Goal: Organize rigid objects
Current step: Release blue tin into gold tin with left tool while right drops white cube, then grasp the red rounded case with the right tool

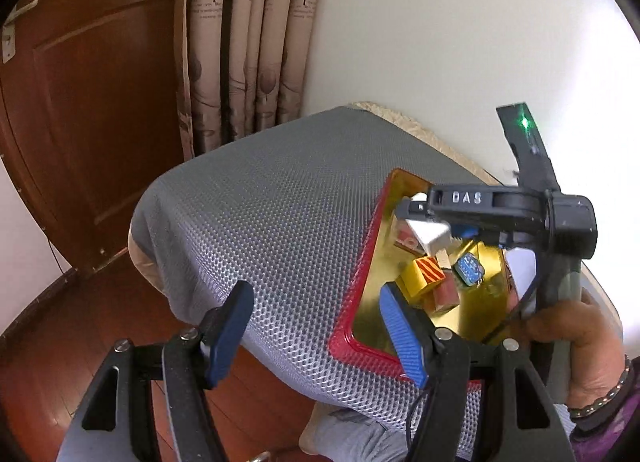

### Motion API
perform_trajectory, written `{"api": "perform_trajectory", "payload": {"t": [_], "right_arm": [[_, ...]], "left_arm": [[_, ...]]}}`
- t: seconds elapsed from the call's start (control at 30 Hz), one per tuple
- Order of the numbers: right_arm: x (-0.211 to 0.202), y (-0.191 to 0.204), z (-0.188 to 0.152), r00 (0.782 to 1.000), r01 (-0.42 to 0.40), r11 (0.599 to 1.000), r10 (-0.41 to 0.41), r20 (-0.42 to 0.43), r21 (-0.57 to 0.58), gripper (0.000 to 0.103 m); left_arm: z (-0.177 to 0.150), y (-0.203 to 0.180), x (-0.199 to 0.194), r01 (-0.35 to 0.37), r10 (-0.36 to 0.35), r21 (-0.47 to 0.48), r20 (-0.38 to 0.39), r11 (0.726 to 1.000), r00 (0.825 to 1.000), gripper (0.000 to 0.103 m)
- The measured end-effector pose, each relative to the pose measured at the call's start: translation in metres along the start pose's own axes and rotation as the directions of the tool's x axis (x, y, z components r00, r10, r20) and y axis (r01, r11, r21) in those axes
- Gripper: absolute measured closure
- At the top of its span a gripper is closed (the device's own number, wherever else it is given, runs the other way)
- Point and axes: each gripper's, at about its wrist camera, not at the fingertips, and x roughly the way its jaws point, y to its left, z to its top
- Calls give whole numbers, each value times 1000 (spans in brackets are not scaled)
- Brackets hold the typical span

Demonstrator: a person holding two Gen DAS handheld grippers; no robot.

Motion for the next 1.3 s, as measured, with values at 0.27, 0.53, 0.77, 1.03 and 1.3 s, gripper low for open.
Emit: {"api": "perform_trajectory", "payload": {"t": [0.27, 0.53, 0.77, 1.03, 1.3], "right_arm": [[-59, -20, -21, 975, -139, 988, 126, 182, 62, 38], [-135, -112, -148, 942, 188, 979, -203, 269, 82, 23], [-157, -198, -182, 920, 318, 942, -333, 206, 107, 24], [-124, -213, -145, 942, 278, 960, -281, 182, 43, 26], [-106, -218, -123, 964, 223, 975, -220, 148, -6, 32]], "left_arm": [[-3, 0, 2, -6, 6, 2, -12, 1000, 1000, 36], [-13, -28, -9, 10, -12, 112, 19, 994, 1000, 36], [-32, -65, -9, -20, 15, 256, 24, 966, 1000, 36], [-43, -83, -4, -20, 18, 313, 9, 950, 1000, 36], [-38, -70, 12, 24, -2, 253, -84, 967, 996, 36]]}}
